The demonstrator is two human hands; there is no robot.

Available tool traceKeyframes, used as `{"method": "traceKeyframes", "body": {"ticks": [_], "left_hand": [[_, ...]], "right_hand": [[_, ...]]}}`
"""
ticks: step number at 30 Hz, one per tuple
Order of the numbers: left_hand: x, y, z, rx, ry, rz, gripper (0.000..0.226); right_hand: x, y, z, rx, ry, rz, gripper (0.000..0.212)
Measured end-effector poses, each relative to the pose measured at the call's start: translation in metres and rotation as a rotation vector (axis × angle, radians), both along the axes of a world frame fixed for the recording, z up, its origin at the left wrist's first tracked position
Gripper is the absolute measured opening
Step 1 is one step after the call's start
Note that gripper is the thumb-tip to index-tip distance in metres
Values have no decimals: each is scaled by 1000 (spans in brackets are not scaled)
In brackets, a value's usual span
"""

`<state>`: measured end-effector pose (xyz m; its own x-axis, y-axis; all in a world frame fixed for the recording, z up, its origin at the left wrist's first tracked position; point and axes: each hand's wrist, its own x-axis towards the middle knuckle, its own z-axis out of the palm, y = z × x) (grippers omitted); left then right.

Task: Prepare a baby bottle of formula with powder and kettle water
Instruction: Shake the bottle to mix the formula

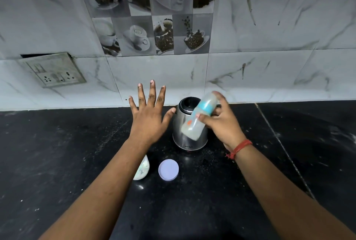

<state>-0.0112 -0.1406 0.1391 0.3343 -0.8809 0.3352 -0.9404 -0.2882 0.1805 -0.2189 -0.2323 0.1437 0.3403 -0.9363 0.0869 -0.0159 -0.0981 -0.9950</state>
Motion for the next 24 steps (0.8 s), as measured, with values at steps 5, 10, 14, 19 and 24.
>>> {"method": "traceKeyframes", "body": {"ticks": [5, 10, 14, 19, 24], "left_hand": [[0, 0, -1, 11, 11, -1, 81], [-2, -2, -3, 10, 7, -13, 77], [-4, -3, -3, 16, 11, -14, 78], [-4, -4, -1, 13, 19, -14, 78], [-1, -5, -1, 20, 23, -8, 81]], "right_hand": [[-9, -11, 14, 86, -309, -299, 78], [-10, 3, 5, 16, 55, 77, 82], [-13, -2, 10, 60, -320, -273, 78], [-12, 4, 6, -15, 34, 67, 85], [-13, 3, 19, -47, -330, -341, 83]]}}
